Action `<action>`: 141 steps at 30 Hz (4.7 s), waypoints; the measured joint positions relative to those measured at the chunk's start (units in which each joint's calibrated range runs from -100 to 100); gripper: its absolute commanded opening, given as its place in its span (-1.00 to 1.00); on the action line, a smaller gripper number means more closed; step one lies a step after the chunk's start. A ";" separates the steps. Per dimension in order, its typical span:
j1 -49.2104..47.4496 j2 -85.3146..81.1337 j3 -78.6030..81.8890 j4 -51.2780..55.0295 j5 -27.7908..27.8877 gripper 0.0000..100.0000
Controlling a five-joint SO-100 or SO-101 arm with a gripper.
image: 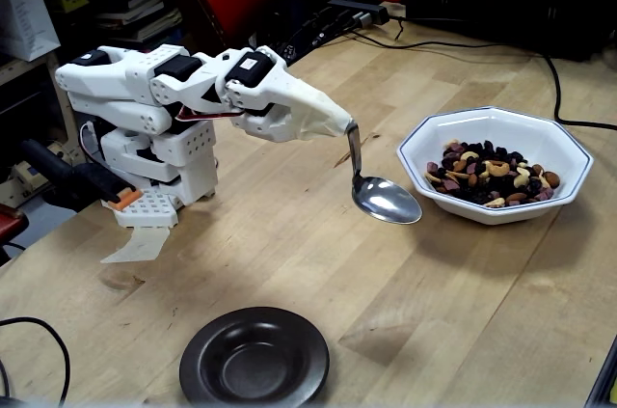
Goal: Use spoon to transfer food from the white bowl to brown plate
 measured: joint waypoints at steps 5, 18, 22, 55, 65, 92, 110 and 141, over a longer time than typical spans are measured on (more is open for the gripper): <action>0.00 0.00 0.00 0.00 0.00 -0.92; 0.00 0.00 0.00 0.00 0.00 -0.92; 0.00 0.00 0.00 0.00 0.00 -0.92; 0.00 0.00 0.00 0.00 -0.24 -0.92; 0.00 0.00 0.00 0.00 -0.24 -0.92; 0.00 0.00 -11.78 0.24 -0.24 -0.92; -0.07 37.61 -38.22 0.08 -0.24 -0.92; -8.98 46.54 -7.74 -40.87 -0.24 -0.92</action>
